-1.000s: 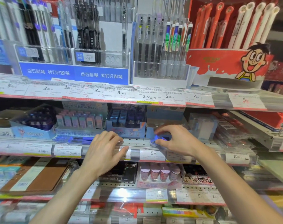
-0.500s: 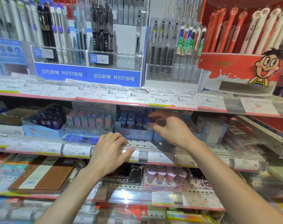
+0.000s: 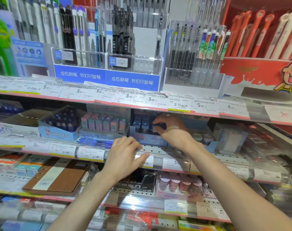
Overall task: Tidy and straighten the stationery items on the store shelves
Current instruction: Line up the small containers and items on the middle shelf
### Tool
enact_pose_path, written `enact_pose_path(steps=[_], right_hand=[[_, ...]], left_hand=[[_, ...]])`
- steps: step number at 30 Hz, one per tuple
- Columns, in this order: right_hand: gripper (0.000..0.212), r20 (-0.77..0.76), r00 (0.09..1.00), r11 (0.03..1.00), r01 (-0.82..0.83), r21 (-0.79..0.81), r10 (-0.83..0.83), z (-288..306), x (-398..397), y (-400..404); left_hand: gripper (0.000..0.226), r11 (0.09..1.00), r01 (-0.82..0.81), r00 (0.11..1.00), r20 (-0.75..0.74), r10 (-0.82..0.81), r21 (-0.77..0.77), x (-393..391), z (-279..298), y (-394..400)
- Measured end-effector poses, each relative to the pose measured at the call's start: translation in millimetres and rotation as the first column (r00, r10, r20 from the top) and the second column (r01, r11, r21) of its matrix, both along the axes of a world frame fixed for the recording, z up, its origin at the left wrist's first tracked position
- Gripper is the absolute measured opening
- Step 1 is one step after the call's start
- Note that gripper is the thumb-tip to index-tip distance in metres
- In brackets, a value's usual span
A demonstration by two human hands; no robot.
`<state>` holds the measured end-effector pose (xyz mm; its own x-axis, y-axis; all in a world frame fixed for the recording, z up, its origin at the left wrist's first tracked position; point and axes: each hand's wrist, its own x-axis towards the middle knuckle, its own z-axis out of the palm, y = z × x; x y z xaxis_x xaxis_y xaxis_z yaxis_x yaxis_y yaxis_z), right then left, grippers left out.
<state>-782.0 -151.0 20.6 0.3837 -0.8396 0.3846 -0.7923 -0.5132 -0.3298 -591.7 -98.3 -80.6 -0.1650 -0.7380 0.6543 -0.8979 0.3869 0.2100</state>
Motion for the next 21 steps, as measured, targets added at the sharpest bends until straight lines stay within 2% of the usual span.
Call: enact_pose_path(steps=[12, 21], right_hand=[[0.024, -0.086, 0.996, 0.997, -0.042, -0.064, 0.036, -10.4, 1.7, -4.4], [0.032, -0.005, 0.999, 0.995, -0.051, -0.083, 0.051, -4.4, -31.0, 19.4]], left_hand=[[0.049, 1.0, 0.003, 1.0, 0.005, -0.004, 0.012, 0.4, 1.8, 1.3], [0.045, 0.999, -0.02, 0.996, 0.092, 0.022, -0.033, -2.1, 0.4, 0.7]])
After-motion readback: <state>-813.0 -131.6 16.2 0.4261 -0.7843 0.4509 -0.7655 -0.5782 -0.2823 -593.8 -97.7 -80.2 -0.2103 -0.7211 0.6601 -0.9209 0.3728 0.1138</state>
